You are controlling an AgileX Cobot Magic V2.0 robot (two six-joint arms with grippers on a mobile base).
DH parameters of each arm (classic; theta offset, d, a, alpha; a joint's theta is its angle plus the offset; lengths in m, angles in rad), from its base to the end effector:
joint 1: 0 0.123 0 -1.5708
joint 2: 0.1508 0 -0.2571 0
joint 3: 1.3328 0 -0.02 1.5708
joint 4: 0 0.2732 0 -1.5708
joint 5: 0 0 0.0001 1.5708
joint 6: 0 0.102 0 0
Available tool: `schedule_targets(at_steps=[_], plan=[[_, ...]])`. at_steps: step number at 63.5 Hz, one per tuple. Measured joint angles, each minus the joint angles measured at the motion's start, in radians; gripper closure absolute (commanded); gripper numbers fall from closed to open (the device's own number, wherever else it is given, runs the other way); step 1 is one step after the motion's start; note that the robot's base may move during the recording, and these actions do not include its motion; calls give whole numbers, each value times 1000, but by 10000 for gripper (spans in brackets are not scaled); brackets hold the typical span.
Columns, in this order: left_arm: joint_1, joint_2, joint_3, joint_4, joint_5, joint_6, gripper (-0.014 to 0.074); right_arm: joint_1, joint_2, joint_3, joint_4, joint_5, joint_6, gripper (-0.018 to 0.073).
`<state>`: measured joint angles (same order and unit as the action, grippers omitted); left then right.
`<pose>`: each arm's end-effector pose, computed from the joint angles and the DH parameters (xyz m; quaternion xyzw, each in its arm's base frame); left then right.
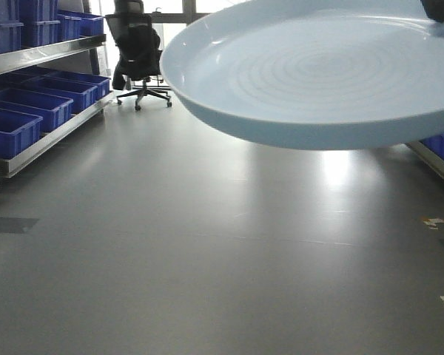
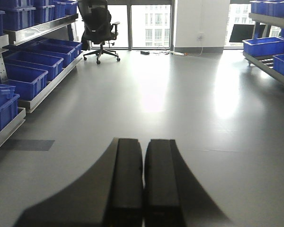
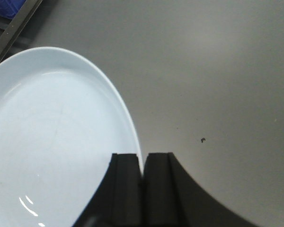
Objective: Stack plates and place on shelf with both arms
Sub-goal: 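Carry the plate in the right gripper while driving to the crate shelf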
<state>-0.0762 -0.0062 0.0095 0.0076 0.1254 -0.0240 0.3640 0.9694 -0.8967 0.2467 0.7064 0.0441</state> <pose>0.1177 -0.0089 0.1985 0.0212 0.7213 -0.0317 0.6916 0.2179 0.1003 0.3152 -0.0930 0.8947 0.1953 0.3907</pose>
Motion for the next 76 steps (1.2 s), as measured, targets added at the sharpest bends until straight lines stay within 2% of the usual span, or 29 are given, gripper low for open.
schedule_targets(at_steps=[76], plan=[[0, 0, 0, 0, 0, 0, 495, 0, 0, 0, 0, 0, 0, 503]])
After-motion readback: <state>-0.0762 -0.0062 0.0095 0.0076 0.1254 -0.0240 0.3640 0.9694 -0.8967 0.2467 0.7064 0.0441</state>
